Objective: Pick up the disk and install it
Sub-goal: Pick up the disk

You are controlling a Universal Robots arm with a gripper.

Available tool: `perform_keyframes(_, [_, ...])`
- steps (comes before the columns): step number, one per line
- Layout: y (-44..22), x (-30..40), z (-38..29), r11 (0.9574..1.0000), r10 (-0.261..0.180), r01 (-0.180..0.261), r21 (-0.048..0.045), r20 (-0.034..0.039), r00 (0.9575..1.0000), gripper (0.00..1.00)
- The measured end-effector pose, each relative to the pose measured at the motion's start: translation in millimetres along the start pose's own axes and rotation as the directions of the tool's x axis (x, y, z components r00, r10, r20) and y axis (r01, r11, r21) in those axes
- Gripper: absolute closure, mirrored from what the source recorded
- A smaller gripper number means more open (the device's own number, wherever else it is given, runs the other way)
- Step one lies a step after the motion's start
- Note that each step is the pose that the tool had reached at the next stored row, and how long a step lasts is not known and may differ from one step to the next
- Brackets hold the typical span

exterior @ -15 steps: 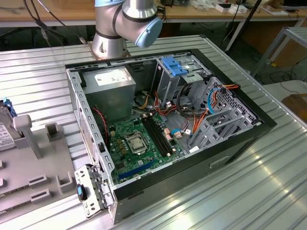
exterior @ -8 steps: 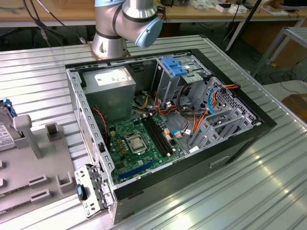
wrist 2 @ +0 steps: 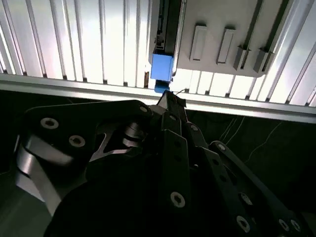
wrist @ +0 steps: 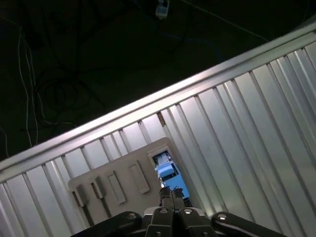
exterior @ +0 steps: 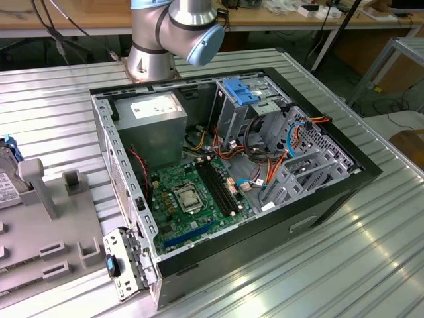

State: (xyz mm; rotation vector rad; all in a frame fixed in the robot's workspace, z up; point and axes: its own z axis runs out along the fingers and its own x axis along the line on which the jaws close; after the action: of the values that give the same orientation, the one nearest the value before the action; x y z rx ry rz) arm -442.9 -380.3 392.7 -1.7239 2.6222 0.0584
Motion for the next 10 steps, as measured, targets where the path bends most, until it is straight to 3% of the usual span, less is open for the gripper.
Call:
perform_keyframes(4, [-0.1, 0.0, 1.4, 0.9954, -0.095, 0.095, 0.0062, -0.0088, 0.9954, 0.89])
perform_keyframes(7, [-0.1, 0.1, 3.0, 0.9856, -0.169, 0.169, 0.0073, -0.0124, 0.9856, 0.89])
perform_keyframes(9, [-0.1, 0.1, 3.7, 0.9794, -0.201, 0.201, 0.0102, -0.0153, 0.9794, 0.76])
perform_keyframes(10, [-0.1, 0.1, 3.9, 0.9775, -0.210, 0.210, 0.0118, -0.0167, 0.9775, 0.76])
